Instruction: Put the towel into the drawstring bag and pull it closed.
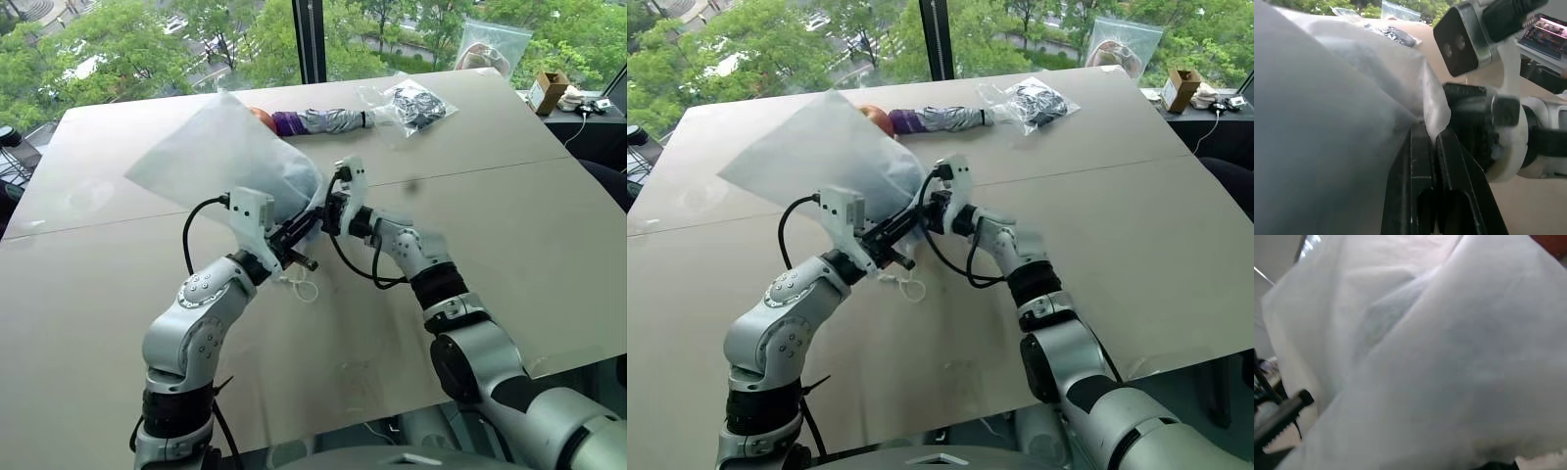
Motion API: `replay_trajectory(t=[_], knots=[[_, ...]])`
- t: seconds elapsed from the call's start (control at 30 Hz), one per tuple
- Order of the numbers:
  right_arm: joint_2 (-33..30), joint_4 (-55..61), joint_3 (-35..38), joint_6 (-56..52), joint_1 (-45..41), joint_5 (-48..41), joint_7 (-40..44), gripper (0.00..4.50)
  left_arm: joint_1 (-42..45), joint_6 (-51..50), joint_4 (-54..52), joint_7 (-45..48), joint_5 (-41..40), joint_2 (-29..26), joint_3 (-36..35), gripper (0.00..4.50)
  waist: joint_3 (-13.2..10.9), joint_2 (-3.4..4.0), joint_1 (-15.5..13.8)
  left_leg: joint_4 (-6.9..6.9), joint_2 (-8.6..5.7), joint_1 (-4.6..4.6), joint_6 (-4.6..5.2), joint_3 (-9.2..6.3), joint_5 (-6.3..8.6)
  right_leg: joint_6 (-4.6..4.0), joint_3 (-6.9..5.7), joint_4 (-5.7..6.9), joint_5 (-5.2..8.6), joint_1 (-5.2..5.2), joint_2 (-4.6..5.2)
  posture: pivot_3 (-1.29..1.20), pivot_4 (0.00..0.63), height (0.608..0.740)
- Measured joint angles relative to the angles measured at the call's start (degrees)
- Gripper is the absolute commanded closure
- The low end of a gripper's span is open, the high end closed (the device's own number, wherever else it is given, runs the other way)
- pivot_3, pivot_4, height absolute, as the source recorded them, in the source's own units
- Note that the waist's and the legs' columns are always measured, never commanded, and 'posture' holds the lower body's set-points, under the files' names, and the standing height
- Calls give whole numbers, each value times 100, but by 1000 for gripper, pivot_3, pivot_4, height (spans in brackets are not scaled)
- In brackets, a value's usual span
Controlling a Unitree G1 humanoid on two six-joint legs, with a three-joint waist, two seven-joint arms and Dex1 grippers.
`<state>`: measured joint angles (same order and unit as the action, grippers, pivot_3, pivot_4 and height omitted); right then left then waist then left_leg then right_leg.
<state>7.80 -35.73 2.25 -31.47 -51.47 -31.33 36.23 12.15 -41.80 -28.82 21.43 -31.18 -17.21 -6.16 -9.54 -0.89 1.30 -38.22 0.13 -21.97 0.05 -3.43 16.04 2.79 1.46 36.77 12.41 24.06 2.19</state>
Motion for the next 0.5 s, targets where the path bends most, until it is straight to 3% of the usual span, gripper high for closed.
replay_trajectory(t=[0.13,0.27,0.47,0.5], knots=[[3,170,842,-697,0,-1398,-528,4485,-2,9,11,0,-34,-2,1,4500,-1,2,2,-1,0,1,2,0,1,0,1,3,0,-1,-1,0,150,740],[3,228,1099,-913,0,-1991,-1072,4485,-6,12,11,-8,-53,-1,16,4500,-1,2,58,-1,0,0,3,9,1,0,1,3,0,-1,-3,0,150,740],[-12,1072,385,-1090,73,-1751,-1203,2062,254,68,127,-21,-52,-36,-16,4500,-1,2,110,0,3,1,3,10,1,1,0,4,0,1,-9,0,150,740],[-26,1227,208,-1085,167,-1601,-1197,2062,314,73,167,-17,-53,-64,-22,4500,0,2,107,0,3,1,3,11,1,1,-4,4,0,0,-9,0,150,740]])
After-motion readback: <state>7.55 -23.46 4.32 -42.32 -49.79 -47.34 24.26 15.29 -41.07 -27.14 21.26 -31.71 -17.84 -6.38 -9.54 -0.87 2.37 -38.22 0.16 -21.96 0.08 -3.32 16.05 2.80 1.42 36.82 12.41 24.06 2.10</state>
